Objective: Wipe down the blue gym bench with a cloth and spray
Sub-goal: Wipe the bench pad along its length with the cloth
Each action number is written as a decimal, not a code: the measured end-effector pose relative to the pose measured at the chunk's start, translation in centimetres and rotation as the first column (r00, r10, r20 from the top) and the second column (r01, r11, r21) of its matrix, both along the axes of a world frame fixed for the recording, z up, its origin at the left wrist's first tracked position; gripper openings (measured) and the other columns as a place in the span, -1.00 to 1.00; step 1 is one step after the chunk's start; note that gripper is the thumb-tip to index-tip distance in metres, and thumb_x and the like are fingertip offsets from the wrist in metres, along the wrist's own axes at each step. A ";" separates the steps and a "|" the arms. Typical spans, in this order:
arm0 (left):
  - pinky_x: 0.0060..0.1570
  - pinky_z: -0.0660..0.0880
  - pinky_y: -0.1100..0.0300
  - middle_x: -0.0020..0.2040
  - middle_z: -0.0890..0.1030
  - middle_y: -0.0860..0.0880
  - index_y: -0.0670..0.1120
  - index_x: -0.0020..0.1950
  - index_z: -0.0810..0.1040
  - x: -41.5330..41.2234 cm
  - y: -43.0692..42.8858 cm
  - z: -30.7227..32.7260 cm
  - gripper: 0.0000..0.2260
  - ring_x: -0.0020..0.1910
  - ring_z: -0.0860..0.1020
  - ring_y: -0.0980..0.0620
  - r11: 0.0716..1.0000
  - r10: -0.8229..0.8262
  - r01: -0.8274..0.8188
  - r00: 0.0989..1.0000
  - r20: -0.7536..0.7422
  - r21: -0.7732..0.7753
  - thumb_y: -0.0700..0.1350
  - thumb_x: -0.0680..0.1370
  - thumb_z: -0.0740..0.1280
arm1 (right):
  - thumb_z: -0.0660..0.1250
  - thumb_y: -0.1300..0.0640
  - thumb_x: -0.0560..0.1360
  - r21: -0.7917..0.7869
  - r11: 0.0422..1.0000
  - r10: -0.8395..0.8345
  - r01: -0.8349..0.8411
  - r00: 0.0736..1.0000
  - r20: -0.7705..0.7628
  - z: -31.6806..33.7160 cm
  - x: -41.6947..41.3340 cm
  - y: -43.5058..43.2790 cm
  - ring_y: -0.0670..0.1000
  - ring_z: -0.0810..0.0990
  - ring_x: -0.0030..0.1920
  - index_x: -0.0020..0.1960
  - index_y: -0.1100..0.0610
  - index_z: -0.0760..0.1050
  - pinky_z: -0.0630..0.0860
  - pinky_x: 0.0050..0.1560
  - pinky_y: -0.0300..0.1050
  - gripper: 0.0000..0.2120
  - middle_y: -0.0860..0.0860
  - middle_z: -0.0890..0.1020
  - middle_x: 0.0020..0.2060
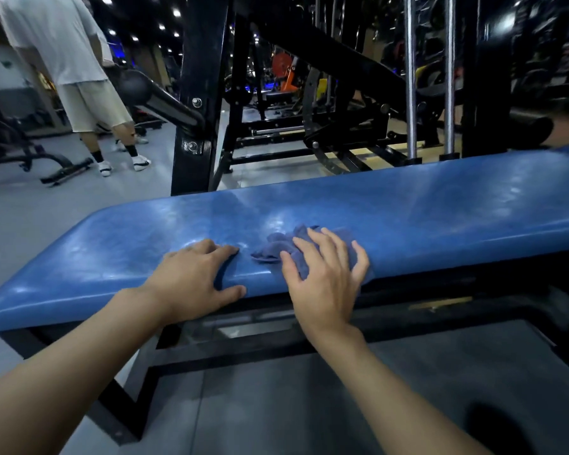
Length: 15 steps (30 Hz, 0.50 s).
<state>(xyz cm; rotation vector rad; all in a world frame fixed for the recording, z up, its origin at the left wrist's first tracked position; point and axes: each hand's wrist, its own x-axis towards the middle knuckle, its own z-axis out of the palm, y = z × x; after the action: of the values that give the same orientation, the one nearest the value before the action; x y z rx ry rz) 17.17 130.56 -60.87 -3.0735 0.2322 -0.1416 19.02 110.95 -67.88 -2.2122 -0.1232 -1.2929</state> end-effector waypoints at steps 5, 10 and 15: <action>0.31 0.31 -0.17 0.26 0.34 -0.04 0.39 0.50 -0.02 0.1 -1.7 -0.7 -0.21 0.35 0.36 -0.13 0.997 0.051 -0.050 0.998 -0.023 0.059 0.60 0.30 -0.07 | 0.30 -0.04 0.54 -0.205 0.979 0.005 0.009 0.998 0.068 -0.7 0.9 -5.1 0.05 0.57 0.17 0.28 0.00 0.53 0.31 0.28 0.18 -0.67 0.01 0.61 0.09; 0.27 0.32 -0.09 0.13 0.34 0.04 0.32 0.39 0.25 0.9 -2.9 0.1 -0.36 0.23 0.45 -0.05 0.995 -0.032 0.032 0.999 0.005 -0.095 0.52 0.37 0.04 | 0.36 -0.05 0.46 0.132 0.975 -0.175 0.177 0.984 -0.021 0.1 1.0 -4.7 0.09 0.56 0.21 -0.02 0.03 0.66 0.23 0.36 0.23 -0.79 0.00 0.63 0.07; 0.23 0.33 -0.04 0.20 0.42 0.15 0.15 0.29 0.37 2.4 -6.3 -0.9 -0.39 0.22 0.43 0.03 0.953 -0.275 0.289 0.952 0.136 -0.095 0.48 0.39 0.06 | 0.37 -0.18 0.44 -0.016 0.995 -0.099 0.100 0.992 0.078 -0.7 1.6 -4.6 0.05 0.53 0.24 -0.06 -0.01 0.64 0.24 0.33 0.24 -0.74 -0.05 0.62 0.08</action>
<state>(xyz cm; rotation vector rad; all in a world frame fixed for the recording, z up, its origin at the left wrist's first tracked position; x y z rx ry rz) 19.58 124.26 -61.78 -3.1097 0.6797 -0.3657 20.58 106.31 -68.56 -2.2105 -0.0557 -1.4372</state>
